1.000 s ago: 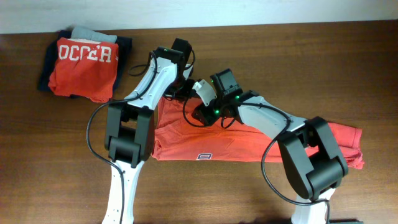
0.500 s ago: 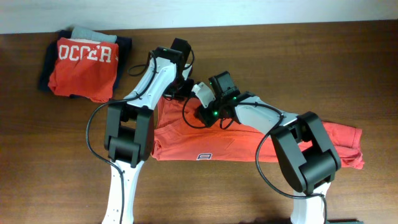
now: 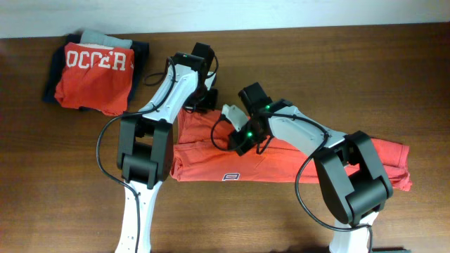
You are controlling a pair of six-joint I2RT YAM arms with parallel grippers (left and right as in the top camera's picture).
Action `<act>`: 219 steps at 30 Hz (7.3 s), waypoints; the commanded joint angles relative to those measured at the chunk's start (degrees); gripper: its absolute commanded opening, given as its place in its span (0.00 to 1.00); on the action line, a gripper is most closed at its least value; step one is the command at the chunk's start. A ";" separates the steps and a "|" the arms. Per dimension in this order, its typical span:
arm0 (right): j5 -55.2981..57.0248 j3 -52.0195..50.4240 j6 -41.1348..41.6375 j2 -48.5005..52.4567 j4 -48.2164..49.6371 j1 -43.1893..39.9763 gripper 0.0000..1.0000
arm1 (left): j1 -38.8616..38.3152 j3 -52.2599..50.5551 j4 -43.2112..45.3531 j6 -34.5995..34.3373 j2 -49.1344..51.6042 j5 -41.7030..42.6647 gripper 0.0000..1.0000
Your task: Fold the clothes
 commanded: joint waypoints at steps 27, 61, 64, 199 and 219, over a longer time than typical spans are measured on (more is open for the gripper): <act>-13.79 0.74 2.38 -1.49 -15.15 1.44 0.04 | 1.01 -0.44 0.13 0.11 0.76 -0.98 0.09; 2.67 0.74 11.56 -1.49 -10.03 0.96 0.04 | 1.77 21.18 -18.12 0.33 -1.01 -0.76 0.24; 2.69 0.74 11.56 -1.49 -10.03 0.96 0.04 | 2.29 25.81 -25.77 0.28 -1.01 1.01 0.30; 21.00 2.05 16.24 -0.35 -15.32 -4.96 0.05 | -2.67 3.37 -11.28 -1.01 2.29 11.74 0.01; 20.59 0.24 16.24 -0.35 -13.35 -5.29 0.04 | -2.67 3.37 -10.19 -0.98 3.37 11.54 0.01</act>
